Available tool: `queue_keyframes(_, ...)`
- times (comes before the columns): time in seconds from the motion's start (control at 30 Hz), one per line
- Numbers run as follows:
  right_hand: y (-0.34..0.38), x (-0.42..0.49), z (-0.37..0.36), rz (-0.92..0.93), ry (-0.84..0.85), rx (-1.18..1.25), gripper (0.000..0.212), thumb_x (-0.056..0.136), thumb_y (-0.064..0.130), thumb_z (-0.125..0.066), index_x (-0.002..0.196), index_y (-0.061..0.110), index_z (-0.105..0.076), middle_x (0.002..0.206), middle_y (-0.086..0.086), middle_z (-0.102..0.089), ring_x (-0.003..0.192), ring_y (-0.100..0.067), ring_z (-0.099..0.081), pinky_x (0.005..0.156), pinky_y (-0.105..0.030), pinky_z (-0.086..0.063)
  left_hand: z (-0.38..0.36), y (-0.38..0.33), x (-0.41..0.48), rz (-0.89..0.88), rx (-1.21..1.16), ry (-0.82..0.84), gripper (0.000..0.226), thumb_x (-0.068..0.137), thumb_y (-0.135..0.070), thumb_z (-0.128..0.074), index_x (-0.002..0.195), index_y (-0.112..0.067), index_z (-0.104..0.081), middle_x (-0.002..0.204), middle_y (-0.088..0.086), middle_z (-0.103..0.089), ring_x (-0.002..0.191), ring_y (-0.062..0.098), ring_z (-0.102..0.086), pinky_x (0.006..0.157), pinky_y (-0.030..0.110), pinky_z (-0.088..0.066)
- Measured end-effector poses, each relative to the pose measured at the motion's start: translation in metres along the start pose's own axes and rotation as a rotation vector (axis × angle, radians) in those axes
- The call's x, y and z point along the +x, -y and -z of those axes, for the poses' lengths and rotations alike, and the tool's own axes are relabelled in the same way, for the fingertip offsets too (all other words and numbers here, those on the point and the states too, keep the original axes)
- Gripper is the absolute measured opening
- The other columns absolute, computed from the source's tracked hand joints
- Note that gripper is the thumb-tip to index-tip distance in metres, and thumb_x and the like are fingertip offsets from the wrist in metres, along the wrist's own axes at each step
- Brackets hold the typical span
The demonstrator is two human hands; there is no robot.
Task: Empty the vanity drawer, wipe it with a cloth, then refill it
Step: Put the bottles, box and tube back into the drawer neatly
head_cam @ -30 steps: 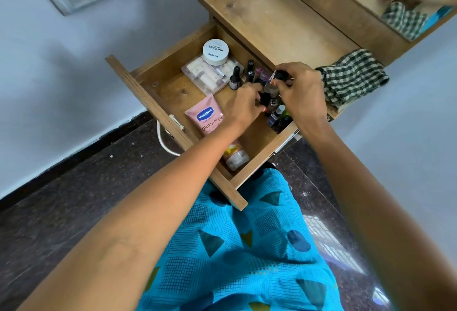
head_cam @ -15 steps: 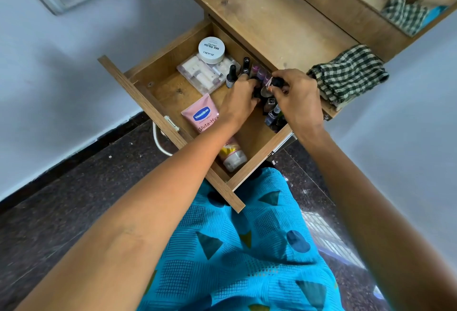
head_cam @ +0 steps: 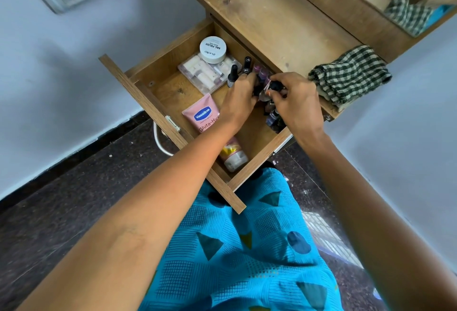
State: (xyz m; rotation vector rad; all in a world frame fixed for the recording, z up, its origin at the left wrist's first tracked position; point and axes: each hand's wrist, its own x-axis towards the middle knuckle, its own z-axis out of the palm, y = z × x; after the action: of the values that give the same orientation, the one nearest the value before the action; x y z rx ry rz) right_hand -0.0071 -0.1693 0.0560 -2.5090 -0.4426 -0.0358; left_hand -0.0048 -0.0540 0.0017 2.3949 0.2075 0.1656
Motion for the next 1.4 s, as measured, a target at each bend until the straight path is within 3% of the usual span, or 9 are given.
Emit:
queue_keyframes(0.17, -0.003, -0.005, -0.005, -0.011, 0.062, -0.015, 0.032, 0.084, 0.009, -0.064, 0.116, 0.005, -0.062, 0.117, -0.010, -0.063, 0.102, -0.027, -0.063, 0.091, -0.044, -0.050, 0.000, 0.006, 0.001, -0.022, -0.022, 0.024, 0.027, 0.078, 0.007, -0.052, 0.104, 0.000, -0.056, 0.099, 0.016, -0.061, 0.090, 0.030, -0.060, 0.065, 0.024, -0.036)
queue_keyframes(0.3, -0.005, -0.005, -0.011, -0.003, 0.129, -0.057, 0.031, 0.084, 0.008, -0.062, 0.115, 0.005, -0.061, 0.117, -0.012, -0.061, 0.102, -0.030, -0.062, 0.090, -0.045, -0.049, 0.001, 0.010, 0.003, -0.002, -0.045, 0.061, 0.022, 0.076, 0.009, -0.051, 0.095, -0.001, -0.055, 0.096, 0.016, -0.060, 0.086, 0.030, -0.059, 0.067, 0.032, -0.044)
queue_keyframes(0.5, -0.005, -0.001, -0.021, 0.042, 0.211, -0.261, 0.029, 0.087, 0.008, -0.057, 0.117, 0.006, -0.058, 0.120, -0.011, -0.057, 0.108, -0.031, -0.057, 0.091, -0.041, -0.045, 0.003, 0.011, 0.000, -0.008, -0.050, 0.062, 0.024, 0.077, 0.006, -0.050, 0.099, -0.001, -0.055, 0.100, 0.018, -0.060, 0.090, 0.034, -0.059, 0.071, 0.037, -0.044)
queue_keyframes(0.7, -0.014, -0.001, -0.031, 0.068, 0.180, -0.412, 0.026, 0.087, 0.002, -0.053, 0.111, 0.003, -0.060, 0.112, -0.013, -0.060, 0.110, -0.030, -0.053, 0.089, -0.039, -0.044, 0.001, 0.014, -0.001, 0.053, -0.007, 0.071, 0.023, 0.082, 0.007, -0.048, 0.102, -0.001, -0.055, 0.102, 0.018, -0.062, 0.092, 0.032, -0.059, 0.078, 0.042, -0.049)
queue_keyframes(0.87, -0.017, -0.001, -0.037, 0.110, 0.120, -0.442, 0.026, 0.083, -0.002, -0.057, 0.108, 0.003, -0.063, 0.108, -0.016, -0.064, 0.105, -0.032, -0.056, 0.087, -0.039, -0.044, -0.007, 0.017, -0.006, 0.244, -0.113, 0.170, 0.019, 0.083, 0.005, -0.048, 0.095, -0.003, -0.061, 0.086, 0.010, -0.059, 0.081, 0.022, -0.054, 0.070, 0.027, -0.041)
queue_keyframes(1.03, -0.016, -0.002, -0.036, 0.118, 0.102, -0.450, 0.029, 0.083, -0.004, -0.054, 0.111, 0.003, -0.060, 0.112, -0.016, -0.063, 0.108, -0.033, -0.055, 0.089, -0.039, -0.044, -0.013, 0.012, -0.009, 0.309, -0.251, 0.221, 0.019, 0.078, 0.000, -0.064, 0.097, 0.000, -0.063, 0.098, 0.020, -0.067, 0.094, 0.030, -0.062, 0.082, 0.036, -0.047)
queue_keyframes(1.13, -0.015, -0.003, -0.037, 0.144, 0.055, -0.459, 0.032, 0.077, -0.008, -0.057, 0.108, 0.002, -0.061, 0.108, -0.018, -0.063, 0.103, -0.035, -0.058, 0.085, -0.040, -0.047, -0.015, 0.008, -0.006, 0.343, -0.282, 0.208, 0.016, 0.081, 0.000, -0.061, 0.097, -0.001, -0.063, 0.099, 0.017, -0.066, 0.096, 0.028, -0.060, 0.083, 0.032, -0.046)
queue_keyframes(1.27, -0.014, -0.004, -0.040, 0.158, 0.014, -0.482, 0.033, 0.069, -0.011, -0.063, 0.099, 0.001, -0.063, 0.097, -0.019, -0.066, 0.092, -0.036, -0.062, 0.075, -0.039, -0.051, -0.016, 0.004, -0.007, 0.355, -0.310, 0.207, 0.014, 0.084, 0.003, -0.055, 0.096, -0.001, -0.062, 0.094, 0.013, -0.064, 0.088, 0.021, -0.057, 0.072, 0.019, -0.041)
queue_keyframes(1.4, -0.015, -0.003, -0.043, 0.153, -0.022, -0.501, 0.030, 0.062, -0.013, -0.066, 0.089, 0.001, -0.065, 0.087, -0.019, -0.067, 0.080, -0.035, -0.065, 0.065, -0.037, -0.053, -0.014, 0.001, -0.006, 0.383, -0.410, 0.199, 0.029, 0.084, 0.010, -0.049, 0.071, -0.015, -0.052, 0.066, -0.006, -0.047, 0.075, 0.012, -0.046, 0.055, 0.007, -0.039)
